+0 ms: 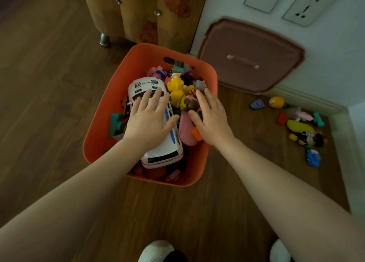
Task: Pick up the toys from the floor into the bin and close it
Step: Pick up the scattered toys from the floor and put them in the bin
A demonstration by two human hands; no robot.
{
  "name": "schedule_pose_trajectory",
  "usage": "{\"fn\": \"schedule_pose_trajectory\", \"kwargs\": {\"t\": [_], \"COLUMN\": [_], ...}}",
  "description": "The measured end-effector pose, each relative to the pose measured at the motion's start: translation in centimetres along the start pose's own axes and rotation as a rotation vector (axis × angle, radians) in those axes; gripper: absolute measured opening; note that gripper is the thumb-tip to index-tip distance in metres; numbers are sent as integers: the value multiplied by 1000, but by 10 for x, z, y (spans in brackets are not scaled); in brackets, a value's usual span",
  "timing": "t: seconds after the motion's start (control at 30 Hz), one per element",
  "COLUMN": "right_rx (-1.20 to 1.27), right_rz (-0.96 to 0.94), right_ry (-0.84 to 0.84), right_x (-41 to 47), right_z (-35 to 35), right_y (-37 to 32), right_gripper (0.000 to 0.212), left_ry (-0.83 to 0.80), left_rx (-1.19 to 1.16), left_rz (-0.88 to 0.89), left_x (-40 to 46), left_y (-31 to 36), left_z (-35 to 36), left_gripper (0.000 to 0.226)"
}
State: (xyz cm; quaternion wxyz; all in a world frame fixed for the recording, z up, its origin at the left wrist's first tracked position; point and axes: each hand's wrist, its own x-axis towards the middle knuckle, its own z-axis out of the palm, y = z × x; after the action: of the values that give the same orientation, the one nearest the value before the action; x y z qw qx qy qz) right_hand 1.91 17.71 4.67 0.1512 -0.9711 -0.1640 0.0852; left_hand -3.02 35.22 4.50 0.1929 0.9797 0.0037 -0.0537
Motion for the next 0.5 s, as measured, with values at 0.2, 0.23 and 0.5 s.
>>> {"fn": "schedule_pose_trajectory", "kwargs": {"t": [0.2, 0.23, 0.5], "right_rx": [-117, -111, -99], "right_rz": [23, 77, 454], "right_ry": [67, 82, -1], "right_x": [-20, -24, -58], "right_z": [-25, -29, -49], "right_y": [65, 85, 245], "right_gripper": [62, 61, 55], "left_ry": [93, 80, -84], "left_rx": [-126, -118, -83], "left_rz": [340, 390, 471], "left_x": [18, 26, 90], "left_y": [77, 96, 231], "left_z": [-3, 1, 67], "left_gripper": [34, 29, 30]}}
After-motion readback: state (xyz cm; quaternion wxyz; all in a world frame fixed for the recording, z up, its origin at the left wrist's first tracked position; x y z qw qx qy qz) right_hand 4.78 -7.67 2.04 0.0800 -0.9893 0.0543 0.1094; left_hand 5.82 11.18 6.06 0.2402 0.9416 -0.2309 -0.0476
